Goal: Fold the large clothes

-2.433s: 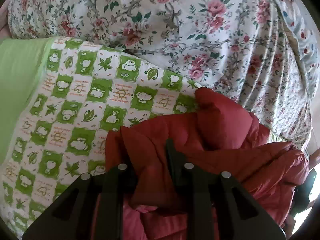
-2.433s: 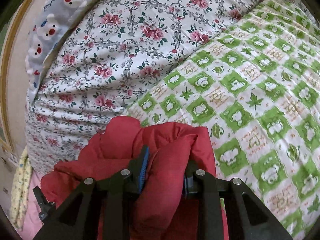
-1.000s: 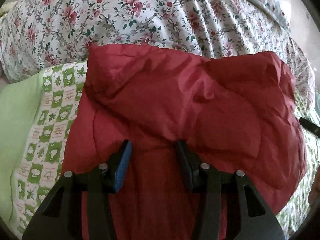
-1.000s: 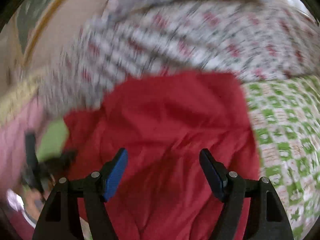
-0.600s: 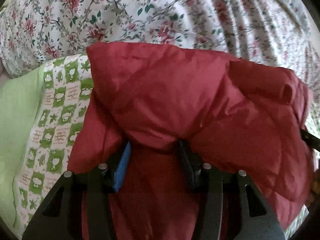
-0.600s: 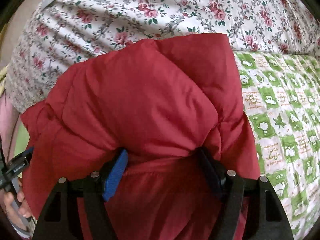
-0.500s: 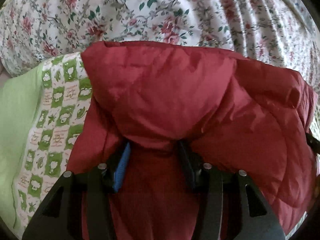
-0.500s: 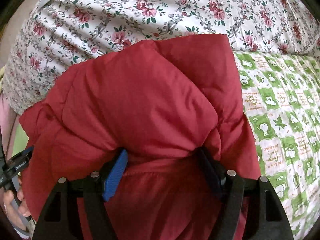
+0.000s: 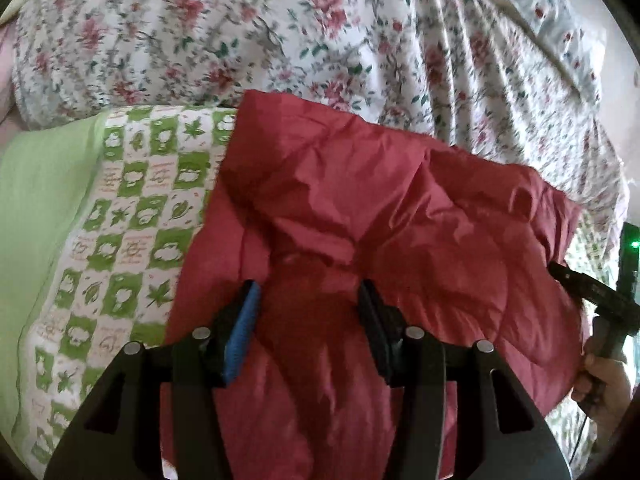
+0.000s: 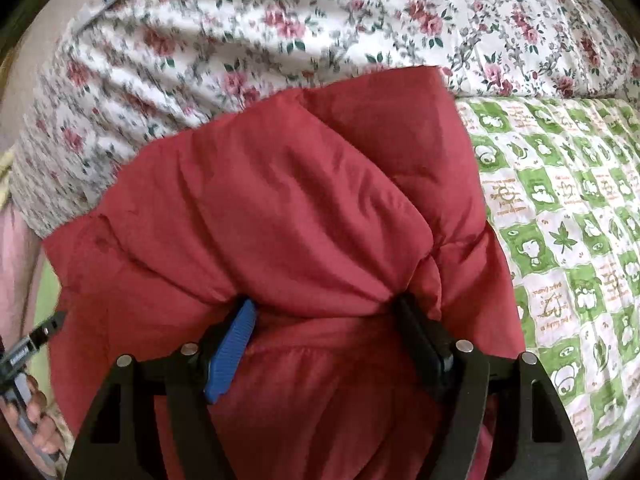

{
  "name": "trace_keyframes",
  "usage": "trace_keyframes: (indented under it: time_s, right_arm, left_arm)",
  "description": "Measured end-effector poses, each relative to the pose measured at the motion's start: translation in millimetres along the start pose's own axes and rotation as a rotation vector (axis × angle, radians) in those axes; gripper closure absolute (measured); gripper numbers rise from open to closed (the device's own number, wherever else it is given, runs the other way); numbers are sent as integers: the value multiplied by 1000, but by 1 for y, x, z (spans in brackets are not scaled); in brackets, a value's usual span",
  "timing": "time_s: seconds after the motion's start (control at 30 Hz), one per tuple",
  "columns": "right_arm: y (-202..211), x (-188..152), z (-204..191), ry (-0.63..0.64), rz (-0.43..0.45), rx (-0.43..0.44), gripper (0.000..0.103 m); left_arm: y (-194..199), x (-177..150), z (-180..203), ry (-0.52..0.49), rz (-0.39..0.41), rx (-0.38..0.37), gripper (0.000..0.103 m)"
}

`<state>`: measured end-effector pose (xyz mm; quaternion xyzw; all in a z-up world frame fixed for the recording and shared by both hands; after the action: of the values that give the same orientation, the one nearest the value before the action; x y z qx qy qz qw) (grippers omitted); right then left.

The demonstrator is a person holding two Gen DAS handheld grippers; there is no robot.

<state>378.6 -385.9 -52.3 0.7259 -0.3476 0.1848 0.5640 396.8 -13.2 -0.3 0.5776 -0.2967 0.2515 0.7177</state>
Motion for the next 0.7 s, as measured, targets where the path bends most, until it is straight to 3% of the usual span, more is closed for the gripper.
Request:
trace_keyframes:
  time_s: [0.13,0.23,0.37,0.47,0.57,0.7]
  right_arm:
    - [24,-1,5,-49,28,35,28]
    - [47,-2,14,-80,53,67,28]
    - [67,-5,31,-124,58,91,27]
    - [75,-9,44,-153,54,87,24]
    - [81,-11,56,-179,55,79,22]
    - [82,-22,69,-208,33,99,21]
  left_arm:
    - [16,0,-12,31,13,1,51]
    - [21,1,-29,66,9,27,40]
    - [19,-7,-54,116,-2,43,40]
    - [16,-14,-68,175,-24,12,39]
    - [14,-18,-77,224,-35,-17,31]
    - [11,-21,-78,258,-56,-68,30]
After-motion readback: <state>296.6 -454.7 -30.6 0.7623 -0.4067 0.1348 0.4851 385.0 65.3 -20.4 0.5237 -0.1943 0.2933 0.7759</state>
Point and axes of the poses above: each gripper's, at about its wrist camera, not at the fingertips, and y roughly against the way its jaws point, z to its right, x to its top, the point moved 6 cm from there along -y, roughly the way its jaws point, and after that the axes turned 6 degrees about z, right-handed, at the moved point
